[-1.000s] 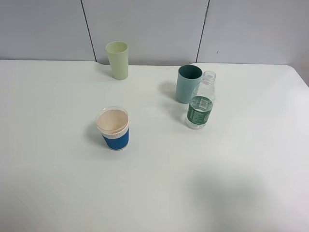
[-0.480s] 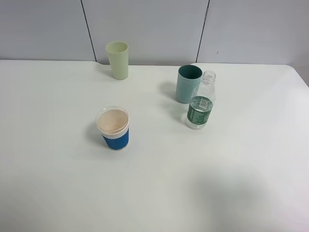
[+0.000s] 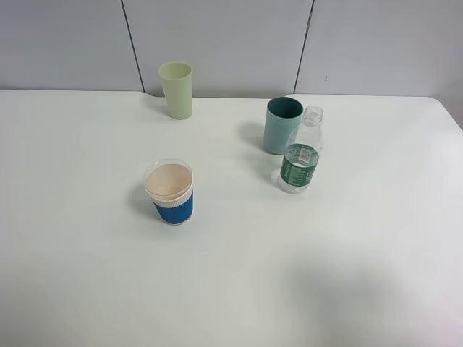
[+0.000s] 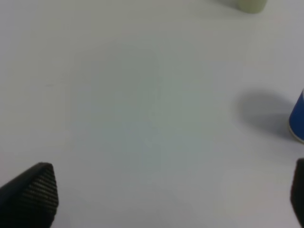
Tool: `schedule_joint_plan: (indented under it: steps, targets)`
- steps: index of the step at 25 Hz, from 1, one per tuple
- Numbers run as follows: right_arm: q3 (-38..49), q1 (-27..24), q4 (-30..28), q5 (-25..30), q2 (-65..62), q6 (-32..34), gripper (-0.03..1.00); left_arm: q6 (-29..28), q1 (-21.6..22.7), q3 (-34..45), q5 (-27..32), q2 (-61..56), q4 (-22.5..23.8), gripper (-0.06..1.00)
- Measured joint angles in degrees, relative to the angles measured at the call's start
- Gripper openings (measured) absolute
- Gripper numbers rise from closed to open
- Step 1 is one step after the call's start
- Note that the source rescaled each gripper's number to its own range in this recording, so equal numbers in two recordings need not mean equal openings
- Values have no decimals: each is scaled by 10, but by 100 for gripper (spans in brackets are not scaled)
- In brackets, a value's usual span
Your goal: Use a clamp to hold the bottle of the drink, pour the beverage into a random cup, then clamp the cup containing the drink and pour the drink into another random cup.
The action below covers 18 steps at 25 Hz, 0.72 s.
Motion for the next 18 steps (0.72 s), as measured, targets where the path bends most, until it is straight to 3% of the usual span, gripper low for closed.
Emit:
schedule_joint_plan:
  steps: [18]
  targets:
    - [0, 0, 0, 0, 0, 0, 66, 0, 0, 0, 0, 0, 0, 99]
